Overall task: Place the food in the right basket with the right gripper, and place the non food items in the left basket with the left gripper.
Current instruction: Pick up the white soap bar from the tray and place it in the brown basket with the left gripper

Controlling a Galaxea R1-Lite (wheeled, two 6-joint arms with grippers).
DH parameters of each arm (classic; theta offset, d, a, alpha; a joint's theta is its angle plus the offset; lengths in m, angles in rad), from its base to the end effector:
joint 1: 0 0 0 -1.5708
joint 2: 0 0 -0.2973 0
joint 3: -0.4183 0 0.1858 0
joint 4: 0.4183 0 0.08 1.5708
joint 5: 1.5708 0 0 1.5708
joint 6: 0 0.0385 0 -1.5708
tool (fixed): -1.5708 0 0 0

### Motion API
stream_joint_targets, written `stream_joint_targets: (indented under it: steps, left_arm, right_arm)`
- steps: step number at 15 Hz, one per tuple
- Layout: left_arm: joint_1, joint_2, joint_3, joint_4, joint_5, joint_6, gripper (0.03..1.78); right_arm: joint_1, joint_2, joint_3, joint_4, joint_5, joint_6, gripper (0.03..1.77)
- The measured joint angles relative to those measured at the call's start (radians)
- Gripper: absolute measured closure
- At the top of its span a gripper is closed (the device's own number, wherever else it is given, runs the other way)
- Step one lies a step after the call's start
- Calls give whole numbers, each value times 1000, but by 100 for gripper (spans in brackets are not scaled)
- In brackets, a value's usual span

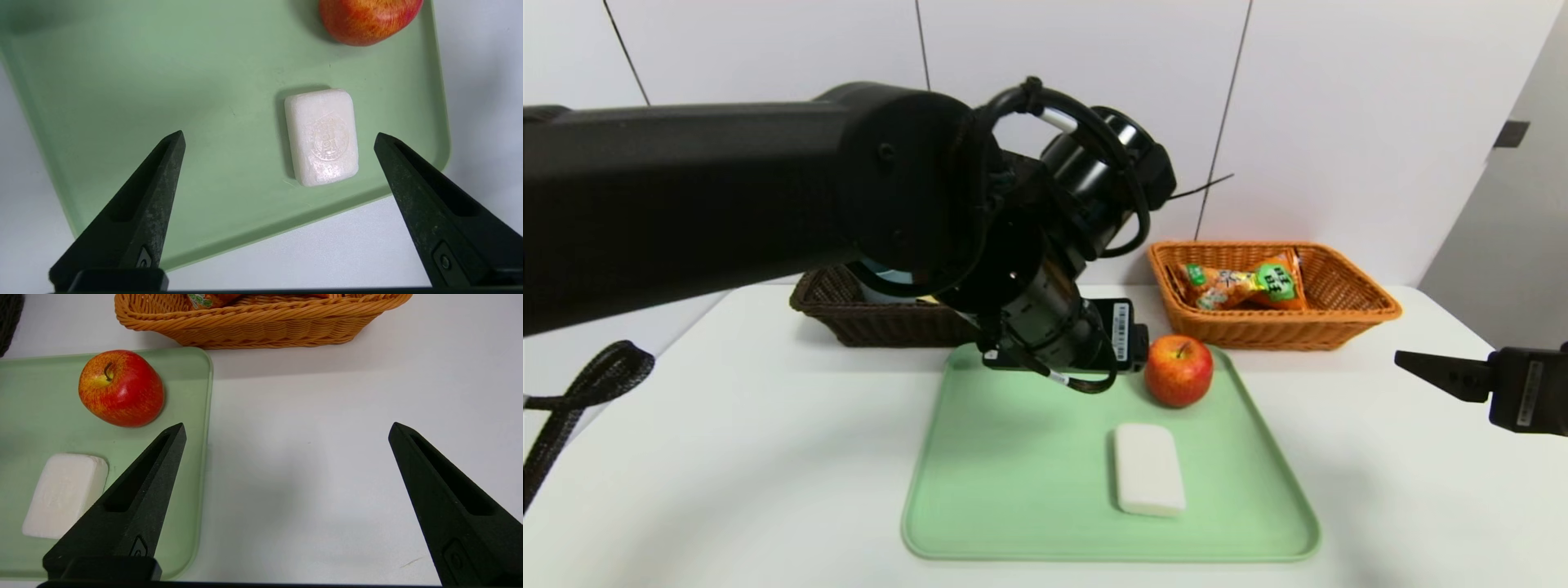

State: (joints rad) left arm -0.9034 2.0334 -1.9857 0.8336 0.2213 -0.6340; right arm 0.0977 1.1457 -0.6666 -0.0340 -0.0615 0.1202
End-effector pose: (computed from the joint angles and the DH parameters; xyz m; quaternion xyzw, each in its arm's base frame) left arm 0.2422 -0.2937 0.2426 -0.0496 0.4372 -0.1750 0.8808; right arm 0.1692 0.0142 0.2086 0.0411 0.2207 0.0044 0.9745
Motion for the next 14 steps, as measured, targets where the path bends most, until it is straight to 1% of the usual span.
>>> stream_joint_targets:
  steps: [2, 6, 11, 14]
  left_arm:
    - [-25, 39, -3, -16, -1, -21, 16]
    - [-61, 114, -4, -53, -1, -24, 14]
    - [-71, 175, -4, -85, 1, -33, 13]
    - [-79, 196, -4, -90, 1, -59, 12]
  right_arm:
    - [0, -6, 8, 0, 0, 1, 9]
    - [0, -14, 24, -1, 0, 13, 9]
    - [0, -21, 40, -2, 2, 16, 9]
    - [0, -26, 50, -2, 2, 16, 9]
